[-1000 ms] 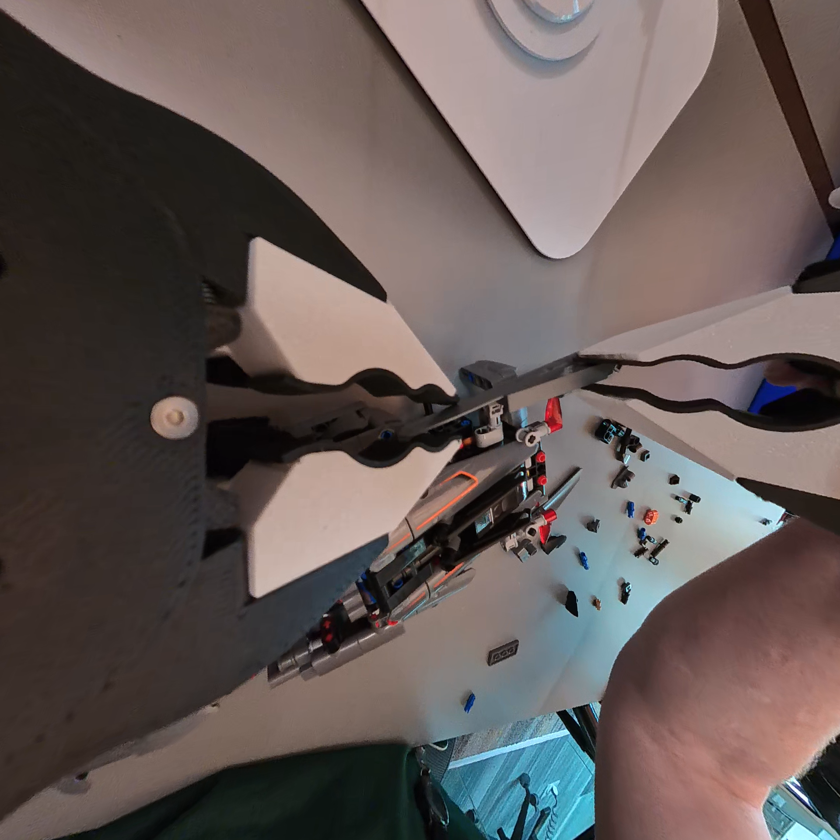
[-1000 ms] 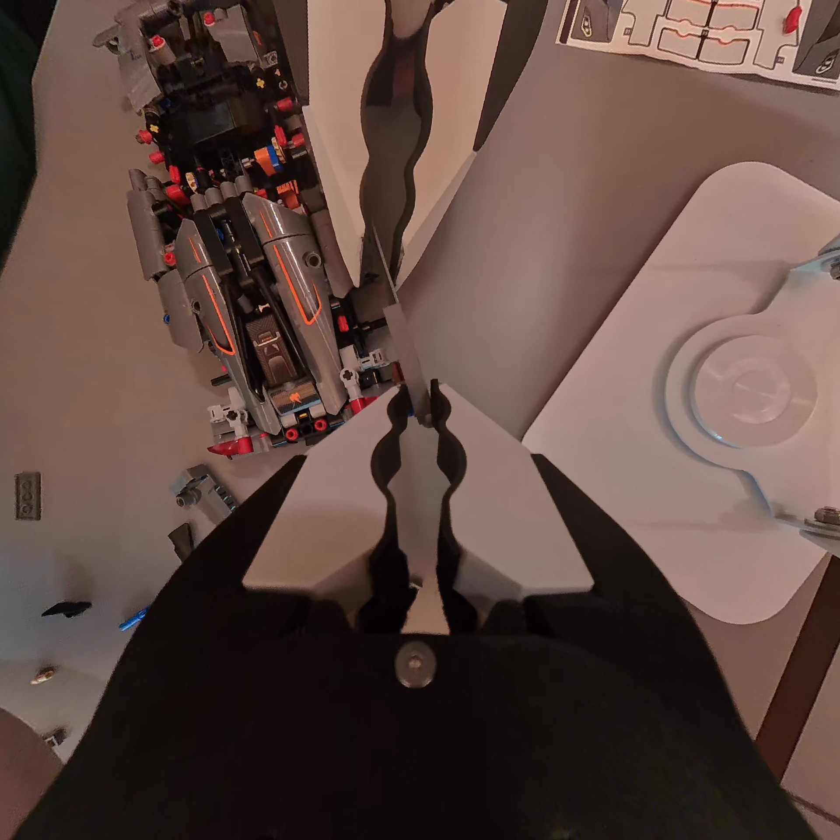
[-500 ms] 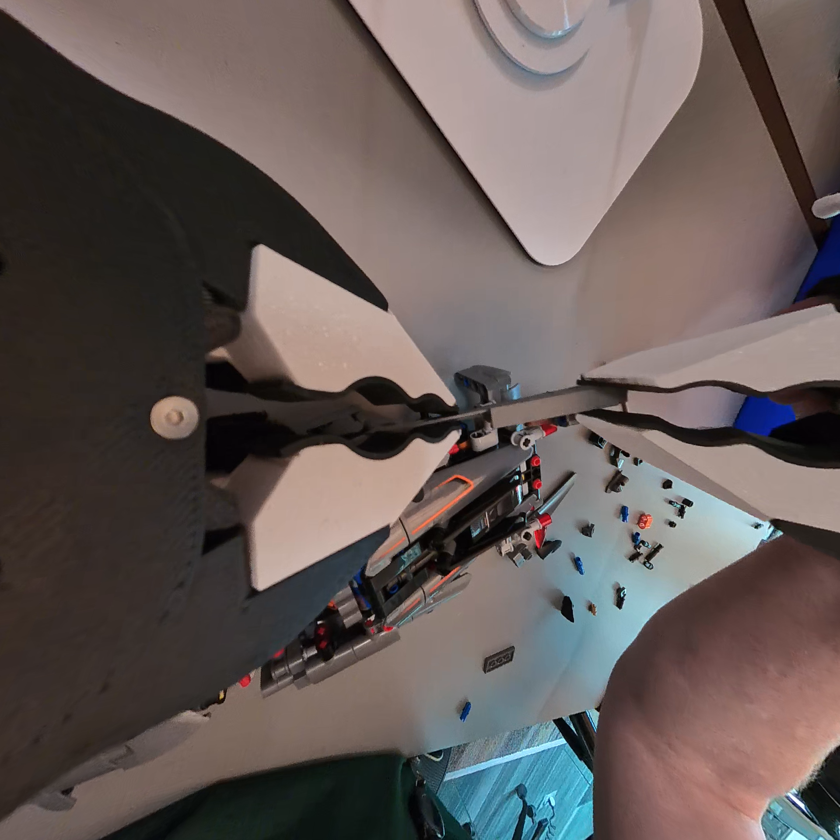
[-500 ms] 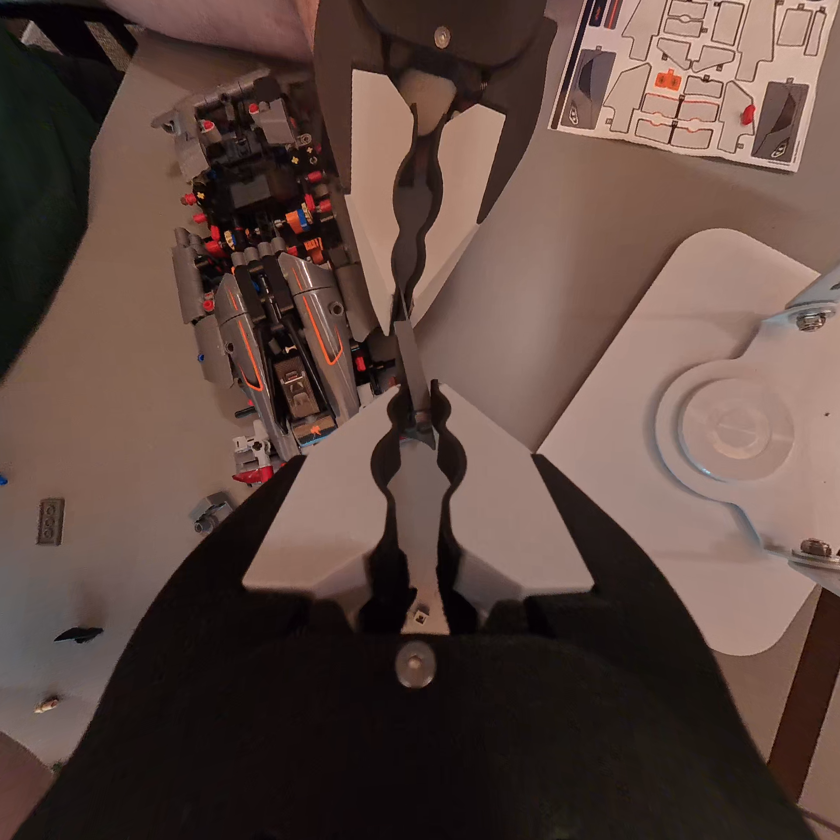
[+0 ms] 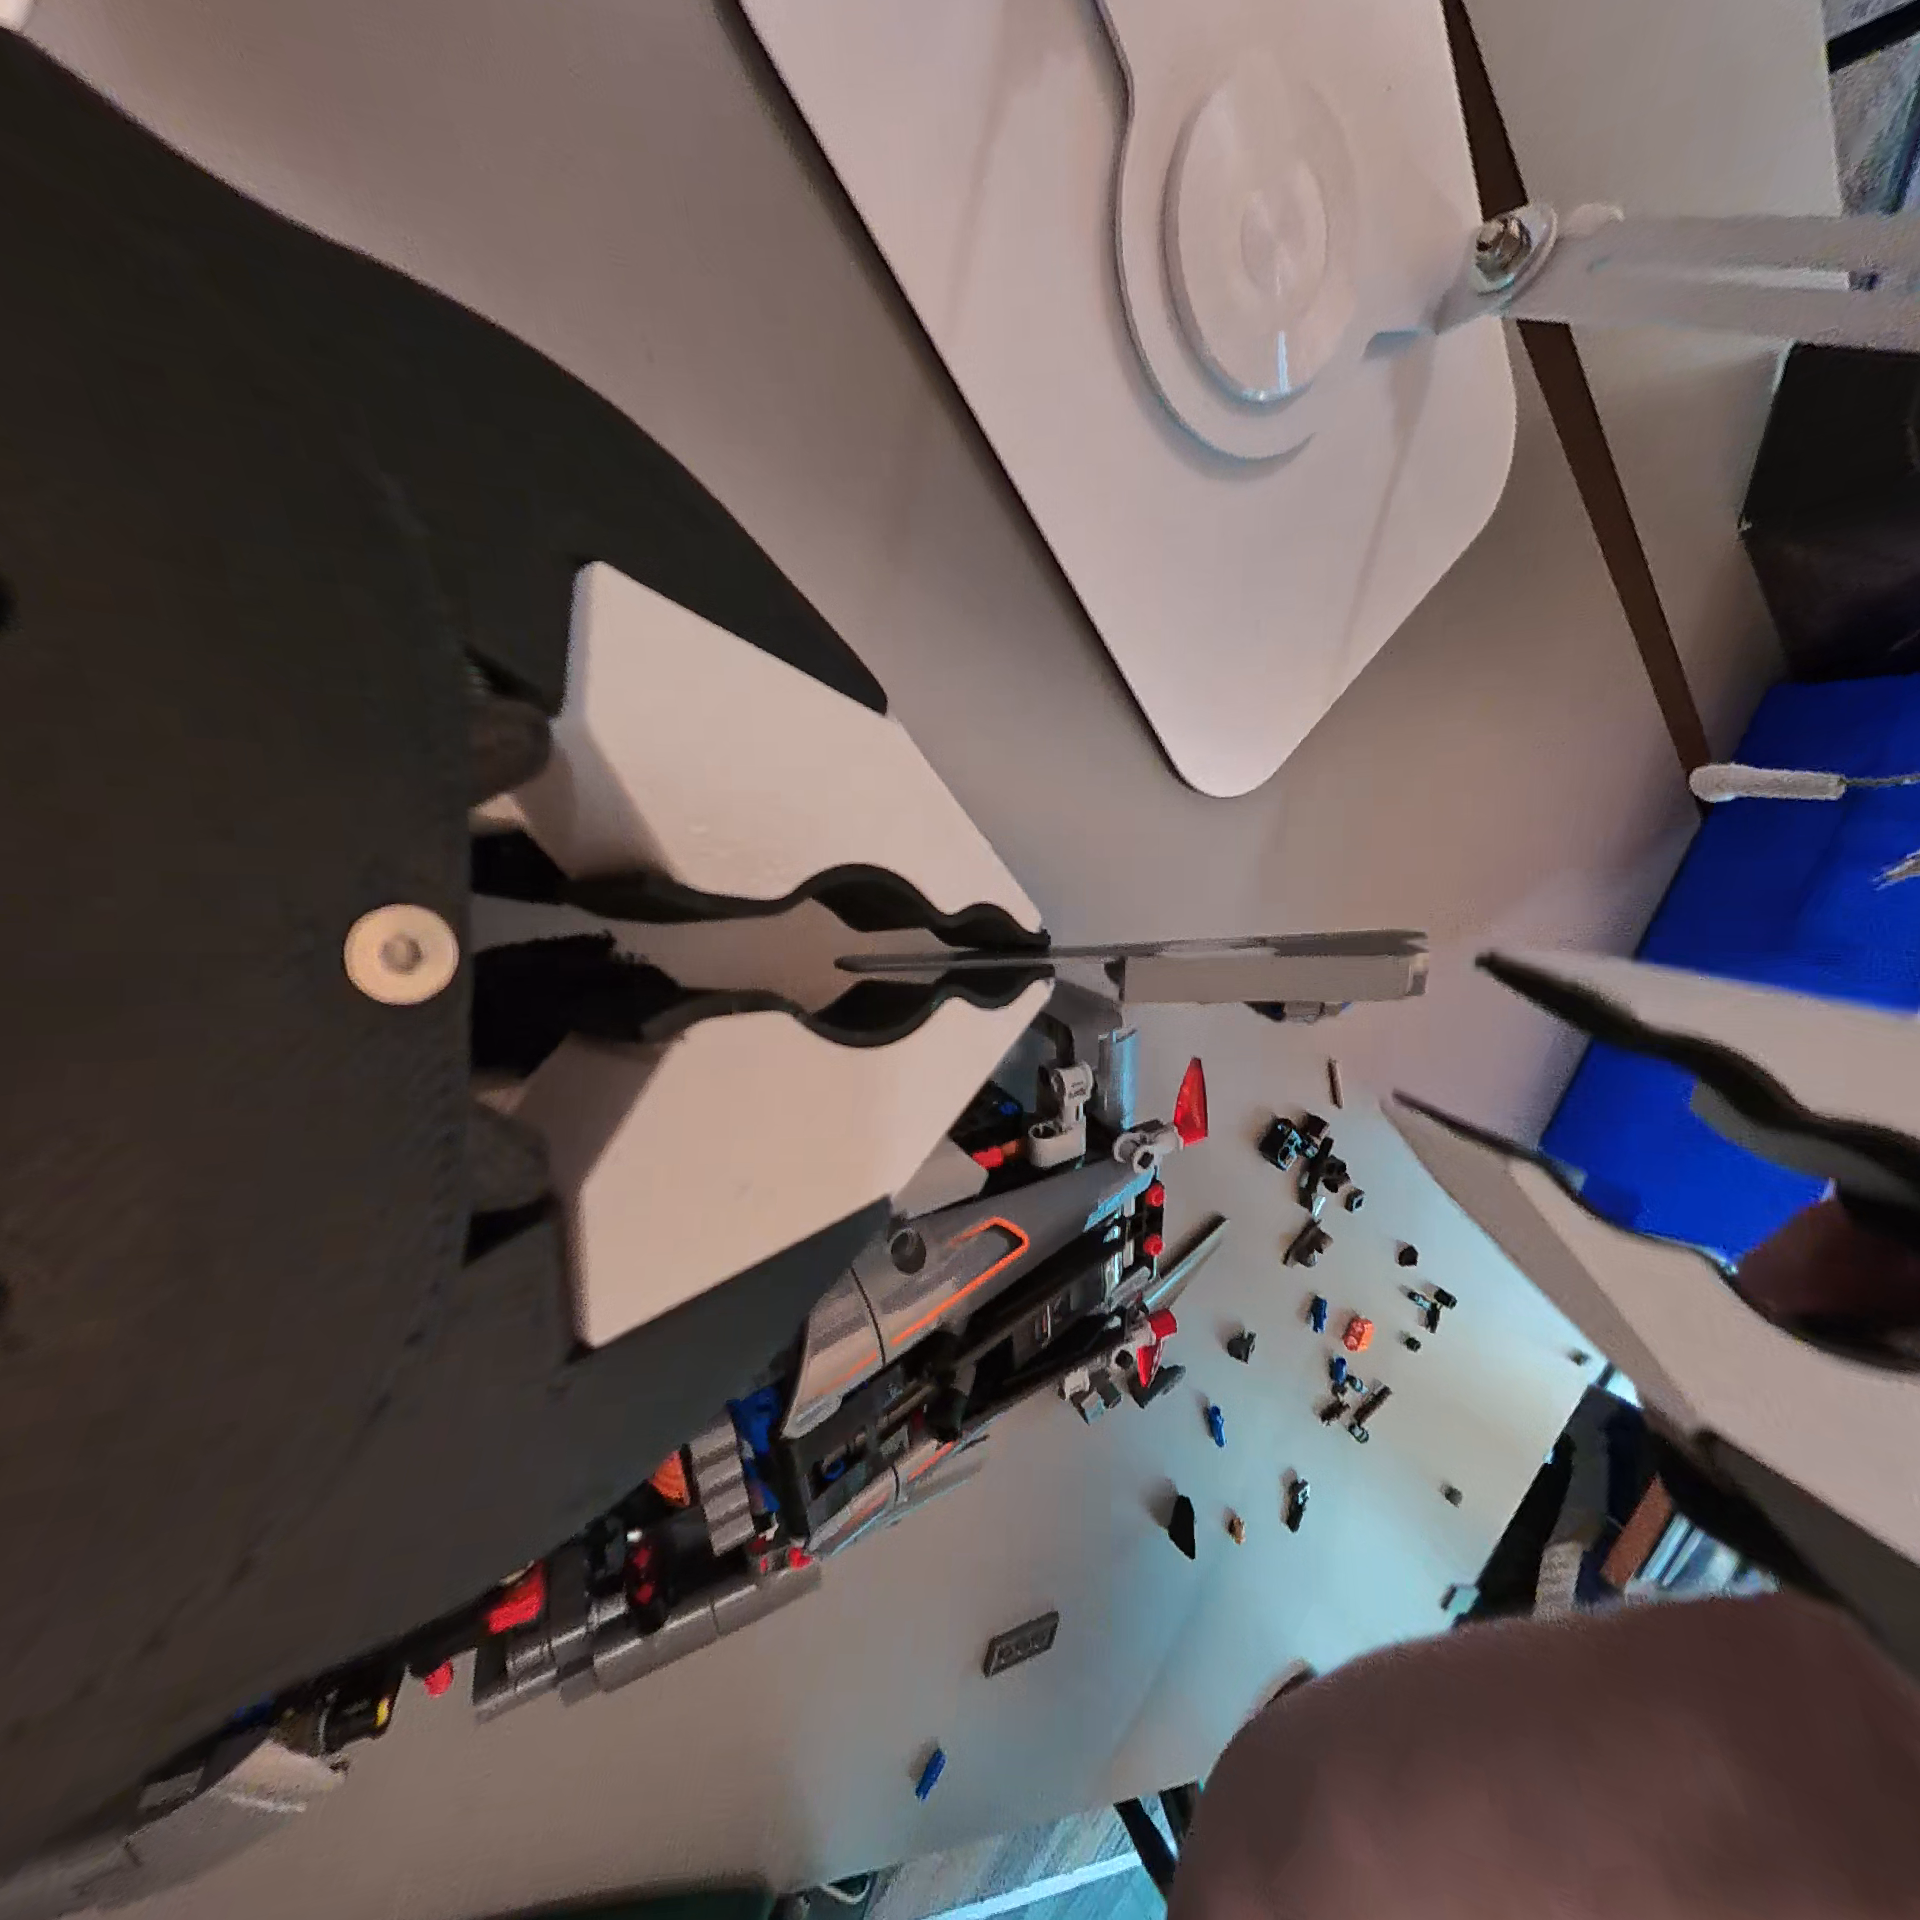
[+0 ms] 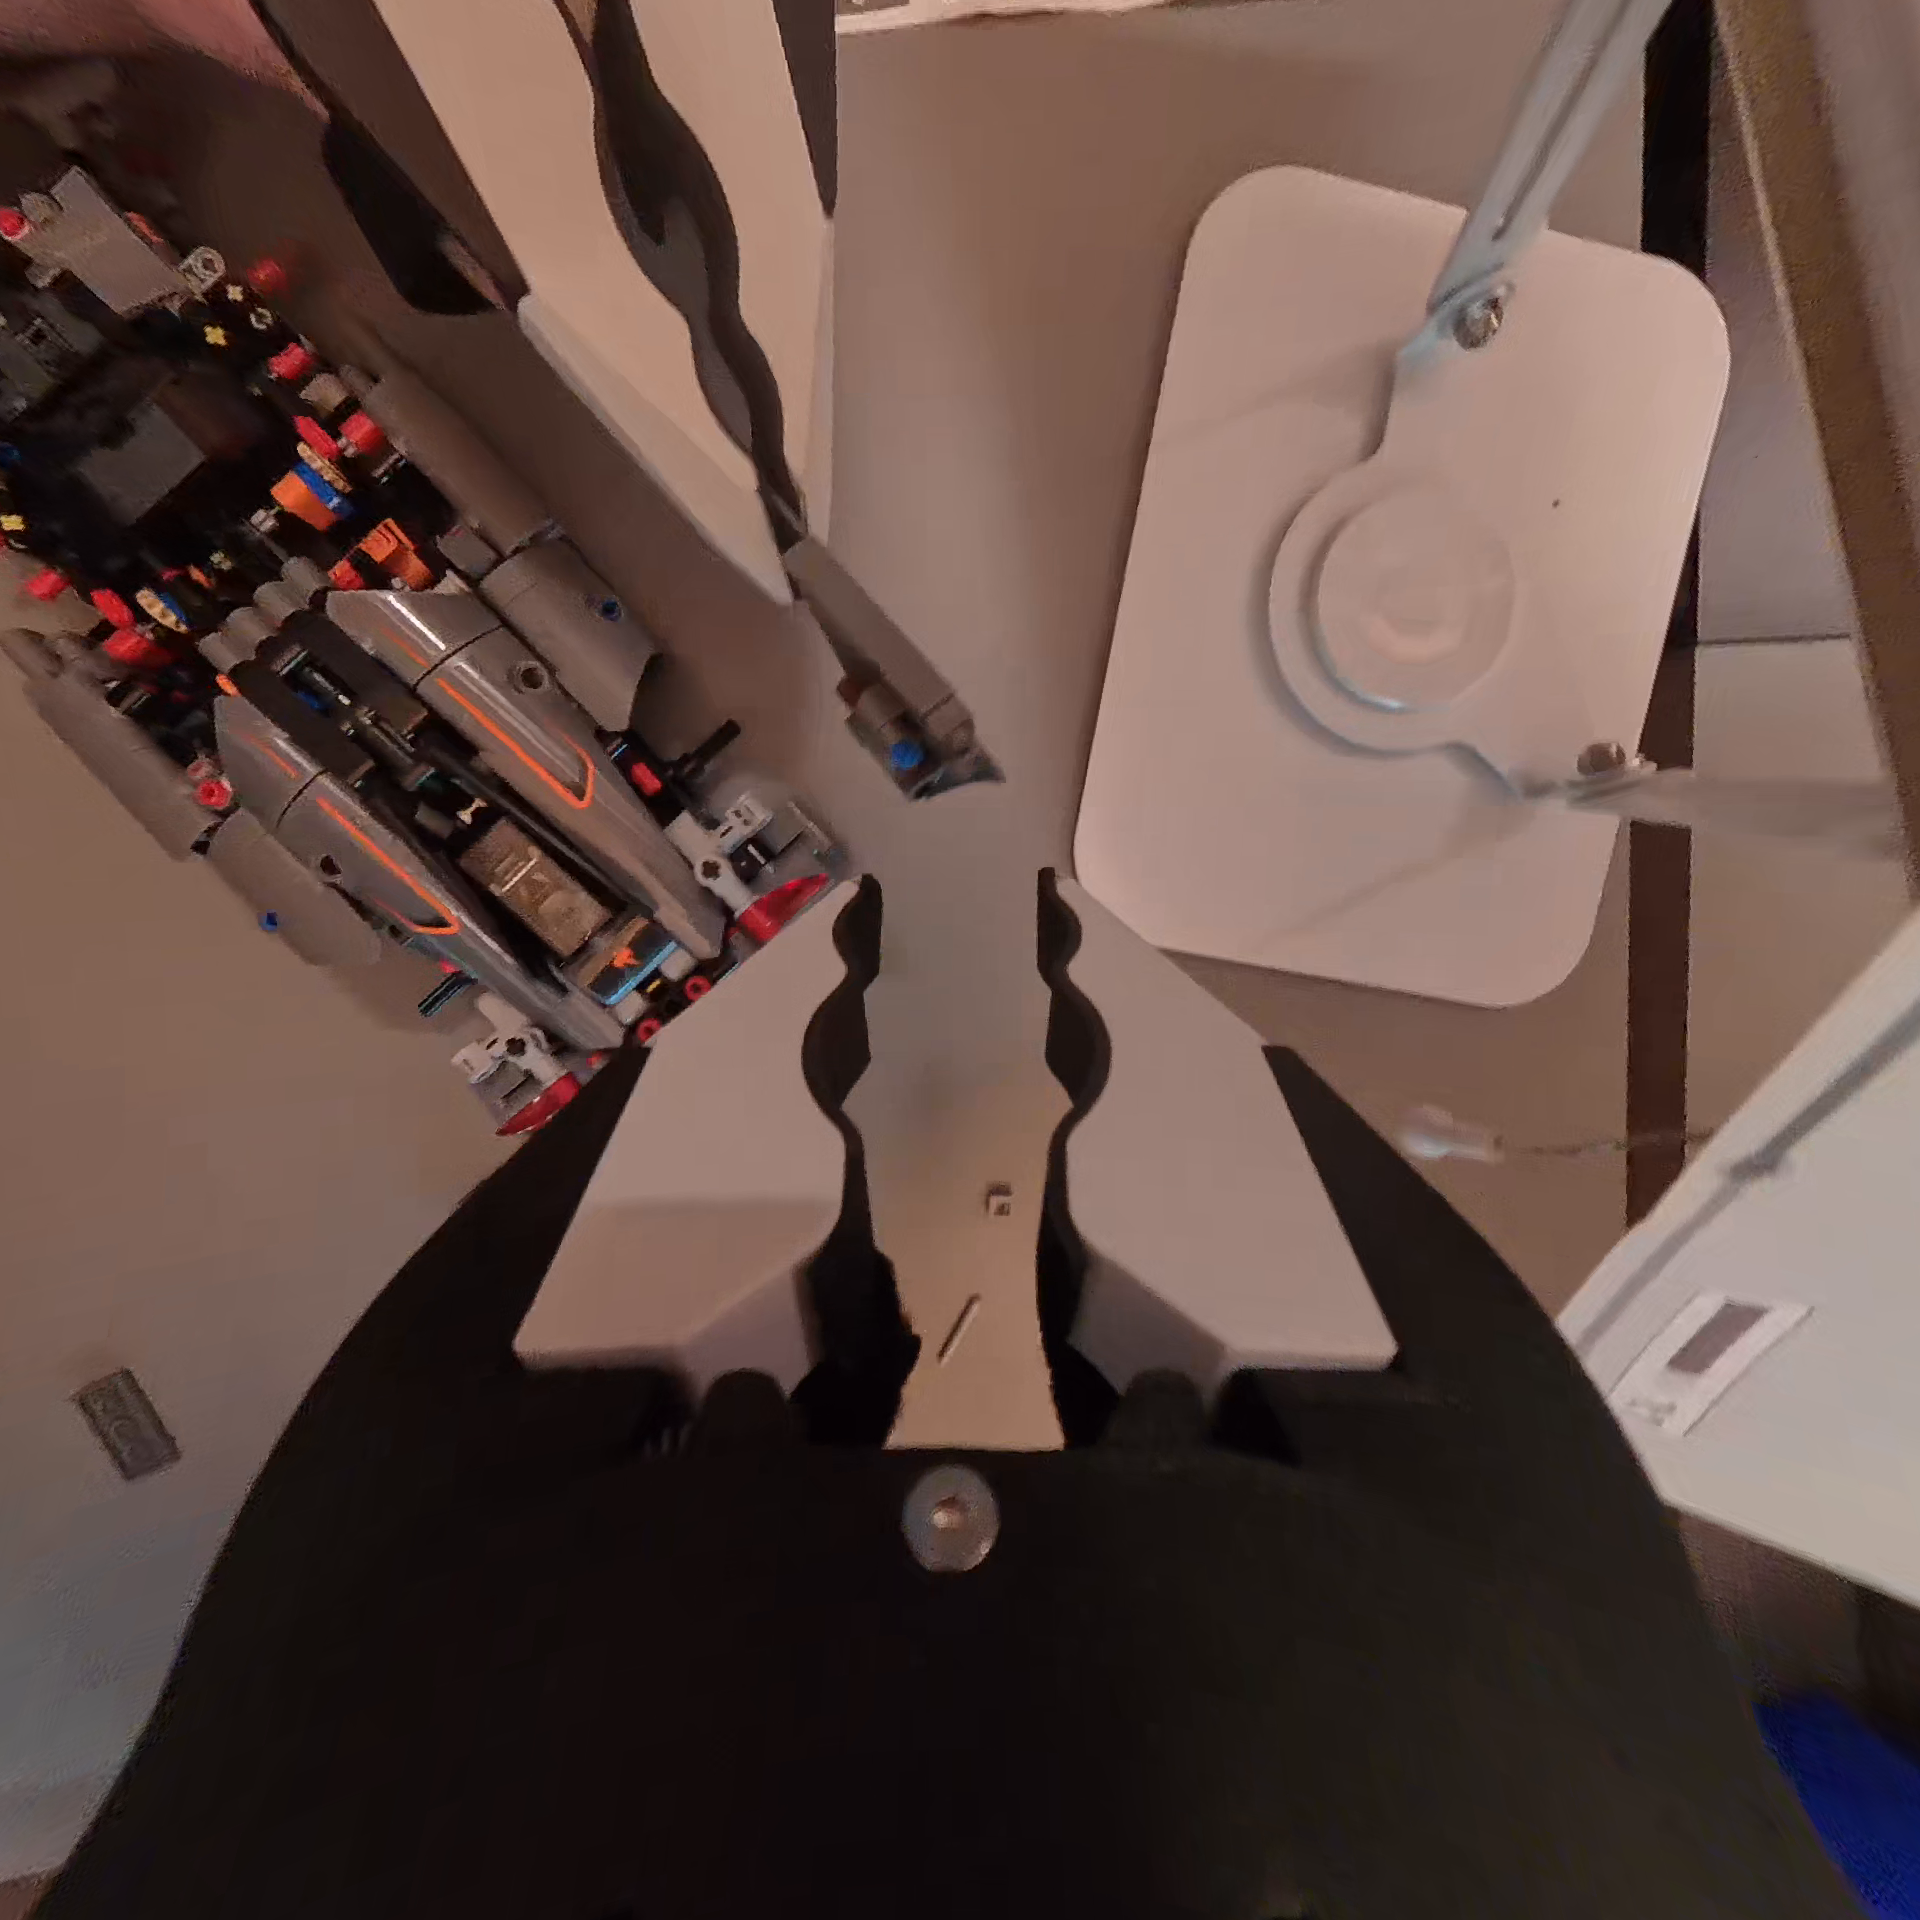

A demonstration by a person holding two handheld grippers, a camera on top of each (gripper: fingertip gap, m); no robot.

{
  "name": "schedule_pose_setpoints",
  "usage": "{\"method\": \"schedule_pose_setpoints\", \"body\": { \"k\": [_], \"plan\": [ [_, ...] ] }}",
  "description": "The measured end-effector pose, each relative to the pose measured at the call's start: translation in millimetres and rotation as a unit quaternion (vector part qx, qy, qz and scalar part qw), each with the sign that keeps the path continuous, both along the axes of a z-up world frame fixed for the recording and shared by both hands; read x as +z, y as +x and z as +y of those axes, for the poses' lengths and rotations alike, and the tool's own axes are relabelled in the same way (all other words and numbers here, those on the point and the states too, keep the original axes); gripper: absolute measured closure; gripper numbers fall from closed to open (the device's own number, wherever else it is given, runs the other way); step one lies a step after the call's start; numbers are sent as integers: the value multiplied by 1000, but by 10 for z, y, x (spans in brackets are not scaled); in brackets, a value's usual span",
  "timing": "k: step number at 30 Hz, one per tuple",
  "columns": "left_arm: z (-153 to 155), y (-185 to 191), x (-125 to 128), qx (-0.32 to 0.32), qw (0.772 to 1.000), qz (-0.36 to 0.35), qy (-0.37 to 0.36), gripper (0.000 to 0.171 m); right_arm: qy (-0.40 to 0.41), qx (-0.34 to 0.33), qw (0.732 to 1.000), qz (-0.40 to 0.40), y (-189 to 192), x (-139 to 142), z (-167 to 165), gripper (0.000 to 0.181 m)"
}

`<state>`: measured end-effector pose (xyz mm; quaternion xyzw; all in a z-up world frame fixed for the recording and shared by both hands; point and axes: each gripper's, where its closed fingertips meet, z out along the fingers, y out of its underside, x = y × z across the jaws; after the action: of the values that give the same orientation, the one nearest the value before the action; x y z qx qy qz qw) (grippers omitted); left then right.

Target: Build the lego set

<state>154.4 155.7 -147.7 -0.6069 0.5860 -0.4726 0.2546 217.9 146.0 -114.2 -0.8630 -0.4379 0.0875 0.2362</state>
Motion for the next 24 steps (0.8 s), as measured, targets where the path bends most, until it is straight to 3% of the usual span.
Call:
{"method": "schedule_pose_setpoints", "body": {
  "k": [3, 5, 10, 16, 24],
  "plan": [
    [33, 4, 23, 8, 1000, -9, -7, 171, -28, 1, 998, 50, -175, 53, -210, 158],
    [47, 3, 23, 12, 1000, -11, -7, 171, -65, 7, 997, 43, -286, -52, -339, 160],
    [100, -10, 43, 26, 999, -17, -10, 171, -117, -38, 992, 36, -529, -295, -316, 163],
    [165, -25, 99, 42, 998, -41, -36, 171, -133, -105, 984, -50, -394, -446, -238, 163],
    [130, -6, 56, 35, 998, -37, -40, 171, -198, -128, 970, -60, -483, -600, -317, 162]
  ]
}}
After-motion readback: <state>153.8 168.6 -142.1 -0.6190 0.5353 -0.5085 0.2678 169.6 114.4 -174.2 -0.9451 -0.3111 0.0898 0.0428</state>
